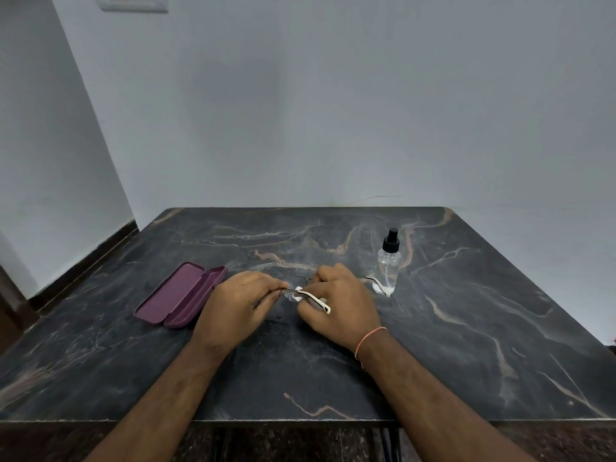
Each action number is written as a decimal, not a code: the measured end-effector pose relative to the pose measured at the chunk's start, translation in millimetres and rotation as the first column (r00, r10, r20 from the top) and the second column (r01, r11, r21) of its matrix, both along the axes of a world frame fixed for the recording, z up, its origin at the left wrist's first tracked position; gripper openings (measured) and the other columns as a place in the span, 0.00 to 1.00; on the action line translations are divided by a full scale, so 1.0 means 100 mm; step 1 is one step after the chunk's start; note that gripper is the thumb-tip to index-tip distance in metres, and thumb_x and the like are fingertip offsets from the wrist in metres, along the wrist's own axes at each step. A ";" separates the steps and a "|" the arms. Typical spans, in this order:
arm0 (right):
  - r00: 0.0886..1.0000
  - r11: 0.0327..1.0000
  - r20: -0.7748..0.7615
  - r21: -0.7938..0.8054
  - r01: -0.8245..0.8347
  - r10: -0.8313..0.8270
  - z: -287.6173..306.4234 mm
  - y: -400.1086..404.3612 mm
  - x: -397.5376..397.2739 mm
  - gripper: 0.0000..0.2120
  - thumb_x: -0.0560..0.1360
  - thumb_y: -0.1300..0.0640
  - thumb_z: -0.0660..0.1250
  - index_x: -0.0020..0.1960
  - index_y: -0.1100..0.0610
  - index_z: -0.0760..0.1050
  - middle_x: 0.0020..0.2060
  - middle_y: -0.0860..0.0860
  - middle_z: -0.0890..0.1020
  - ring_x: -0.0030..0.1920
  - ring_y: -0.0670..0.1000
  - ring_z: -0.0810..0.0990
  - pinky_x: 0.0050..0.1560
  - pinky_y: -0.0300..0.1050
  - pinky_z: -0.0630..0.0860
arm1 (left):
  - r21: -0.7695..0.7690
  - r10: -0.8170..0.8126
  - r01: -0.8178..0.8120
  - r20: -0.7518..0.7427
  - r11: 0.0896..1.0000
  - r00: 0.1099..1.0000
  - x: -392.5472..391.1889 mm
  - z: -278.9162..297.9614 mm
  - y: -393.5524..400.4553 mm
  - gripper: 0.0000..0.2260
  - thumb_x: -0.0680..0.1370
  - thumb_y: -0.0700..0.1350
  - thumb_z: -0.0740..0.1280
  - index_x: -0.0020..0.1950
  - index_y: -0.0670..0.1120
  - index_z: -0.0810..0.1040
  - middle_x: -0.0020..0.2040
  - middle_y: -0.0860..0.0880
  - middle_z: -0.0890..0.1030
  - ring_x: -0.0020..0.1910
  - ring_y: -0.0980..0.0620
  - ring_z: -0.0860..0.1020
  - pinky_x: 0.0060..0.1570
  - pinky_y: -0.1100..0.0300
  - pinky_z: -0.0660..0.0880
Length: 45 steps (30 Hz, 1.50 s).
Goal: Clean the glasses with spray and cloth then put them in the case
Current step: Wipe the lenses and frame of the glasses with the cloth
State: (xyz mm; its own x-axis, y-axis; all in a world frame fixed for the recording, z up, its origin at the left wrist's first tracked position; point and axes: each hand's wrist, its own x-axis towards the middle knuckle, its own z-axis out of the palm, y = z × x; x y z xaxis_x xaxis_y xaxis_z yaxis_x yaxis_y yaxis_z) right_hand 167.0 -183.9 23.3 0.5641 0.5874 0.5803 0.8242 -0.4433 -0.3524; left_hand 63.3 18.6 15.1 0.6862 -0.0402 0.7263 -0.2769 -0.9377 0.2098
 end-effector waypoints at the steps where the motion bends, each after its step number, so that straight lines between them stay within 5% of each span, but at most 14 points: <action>1: 1.000 1.000 0.008 -0.012 0.017 -0.017 0.00 -0.01 0.00 0.15 0.73 0.41 0.63 0.44 0.44 0.87 0.38 0.43 0.77 0.44 0.49 0.74 0.38 0.47 0.74 | 0.000 -0.002 0.002 0.002 1.000 1.000 0.00 0.00 0.00 0.07 0.80 0.45 0.76 0.57 0.47 0.90 0.52 0.55 0.89 0.53 0.58 0.85 0.60 0.75 0.73; 7: 0.993 0.994 0.046 0.009 0.104 -0.105 -0.02 0.02 0.03 0.16 0.76 0.42 0.60 0.46 0.45 0.87 0.39 0.44 0.77 0.43 0.51 0.75 0.35 0.49 0.76 | 0.057 -0.027 0.026 0.011 0.998 1.000 0.03 -0.02 0.00 0.07 0.83 0.47 0.73 0.59 0.48 0.90 0.54 0.54 0.89 0.53 0.57 0.85 0.59 0.70 0.76; 11: 0.999 1.000 0.033 0.014 -0.009 0.008 -0.05 0.03 0.05 0.13 0.77 0.47 0.64 0.51 0.44 0.87 0.41 0.44 0.79 0.44 0.52 0.78 0.38 0.49 0.77 | 0.096 -0.028 0.027 0.011 0.995 1.000 0.03 -0.03 0.00 0.10 0.83 0.49 0.69 0.58 0.49 0.89 0.53 0.54 0.88 0.51 0.55 0.84 0.53 0.63 0.80; 18: 0.998 0.998 0.024 0.032 0.060 -0.061 -0.05 0.01 0.08 0.14 0.79 0.42 0.65 0.49 0.46 0.88 0.40 0.44 0.79 0.44 0.51 0.79 0.39 0.51 0.79 | 0.099 -0.027 0.026 0.007 0.995 1.000 0.03 -0.01 -0.02 0.08 0.82 0.47 0.74 0.58 0.48 0.89 0.53 0.54 0.89 0.53 0.57 0.84 0.61 0.74 0.71; 25: 0.997 0.998 -0.043 0.012 -0.066 0.066 -0.03 0.03 0.06 0.14 0.77 0.42 0.65 0.55 0.42 0.88 0.43 0.42 0.80 0.48 0.48 0.78 0.44 0.49 0.78 | 0.107 -0.016 0.015 0.009 0.994 1.000 0.03 -0.03 0.00 0.11 0.83 0.50 0.68 0.59 0.49 0.89 0.54 0.54 0.89 0.52 0.55 0.85 0.55 0.62 0.81; 31: 0.997 0.995 0.002 0.064 0.076 -0.076 -0.04 0.01 0.11 0.10 0.81 0.45 0.69 0.50 0.47 0.88 0.40 0.44 0.80 0.45 0.51 0.79 0.41 0.51 0.79 | 0.102 -0.017 0.015 0.015 0.995 1.000 0.02 0.01 -0.03 0.12 0.83 0.51 0.68 0.58 0.48 0.89 0.54 0.53 0.89 0.52 0.55 0.85 0.58 0.66 0.78; 37: 0.994 0.995 -0.051 0.035 -0.092 0.094 -0.04 0.02 0.07 0.13 0.78 0.43 0.66 0.55 0.42 0.87 0.43 0.42 0.82 0.47 0.50 0.78 0.45 0.52 0.78 | 0.116 -0.011 0.009 0.013 0.993 1.000 0.02 -0.02 -0.01 0.08 0.83 0.47 0.71 0.58 0.48 0.89 0.53 0.54 0.89 0.52 0.54 0.85 0.56 0.64 0.79; 45: 1.000 0.998 0.003 0.063 0.028 -0.028 -0.06 0.01 0.12 0.08 0.80 0.45 0.70 0.55 0.43 0.88 0.44 0.42 0.83 0.46 0.52 0.79 0.41 0.47 0.76 | 0.081 -0.030 0.028 0.025 0.996 0.999 0.02 0.01 -0.03 0.11 0.83 0.50 0.69 0.58 0.48 0.89 0.53 0.54 0.89 0.52 0.55 0.85 0.59 0.68 0.77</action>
State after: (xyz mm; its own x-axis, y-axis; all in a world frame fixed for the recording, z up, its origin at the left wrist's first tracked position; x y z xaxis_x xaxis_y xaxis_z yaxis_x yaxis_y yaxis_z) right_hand 178.8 -183.2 17.6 0.5775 0.5336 0.6179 0.8131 -0.4436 -0.3768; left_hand 64.8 15.4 16.4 0.6646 -0.1194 0.7376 -0.3090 -0.9427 0.1258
